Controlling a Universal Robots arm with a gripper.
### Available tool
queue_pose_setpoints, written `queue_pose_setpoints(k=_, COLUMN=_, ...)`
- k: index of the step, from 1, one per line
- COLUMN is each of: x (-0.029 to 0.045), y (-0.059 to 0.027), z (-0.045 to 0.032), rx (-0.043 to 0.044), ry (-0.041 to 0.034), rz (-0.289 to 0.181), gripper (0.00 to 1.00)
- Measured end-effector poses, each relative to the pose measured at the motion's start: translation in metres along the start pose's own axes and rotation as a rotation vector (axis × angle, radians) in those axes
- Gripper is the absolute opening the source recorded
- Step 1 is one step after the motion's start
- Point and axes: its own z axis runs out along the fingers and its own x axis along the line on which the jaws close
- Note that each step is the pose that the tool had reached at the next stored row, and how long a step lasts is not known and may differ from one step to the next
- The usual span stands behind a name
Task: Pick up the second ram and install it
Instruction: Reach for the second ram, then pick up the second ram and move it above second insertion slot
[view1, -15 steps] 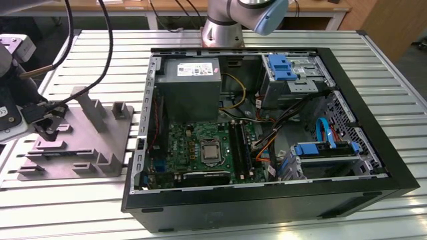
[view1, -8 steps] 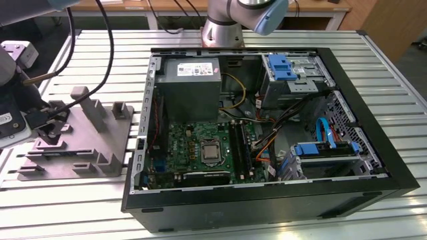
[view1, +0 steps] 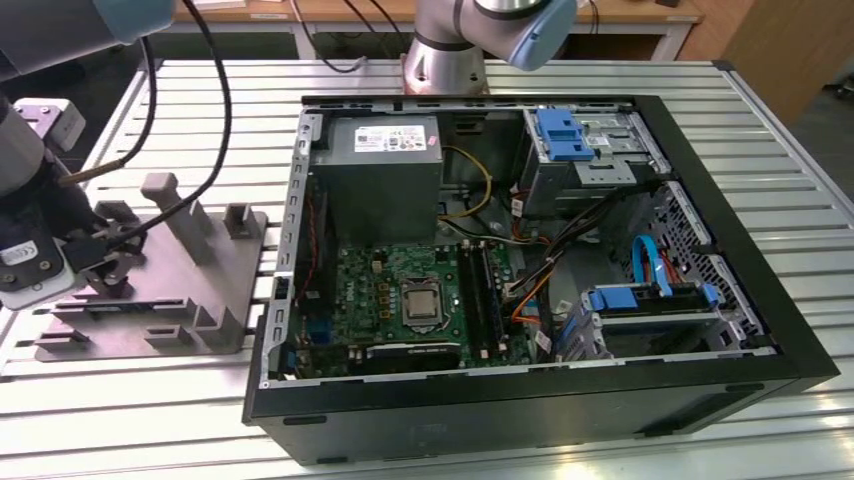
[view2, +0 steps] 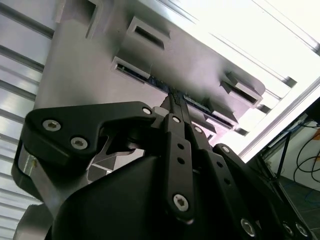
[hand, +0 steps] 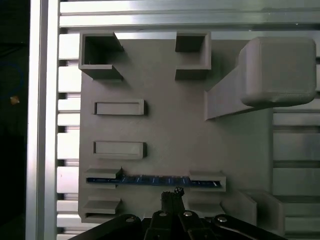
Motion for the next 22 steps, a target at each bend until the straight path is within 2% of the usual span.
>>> queue_pose_setpoints(k=6, x=-0.0002, y=-0.0005, z=0.0099, rx=0.0001, ry=0.0001, rz=0.000, gripper=0.10)
queue_pose_setpoints(k=22, x=-0.0001, y=-0.0005, z=0.0106, rx=0.0004, ry=0.0005, rz=-0.012, gripper=0.10)
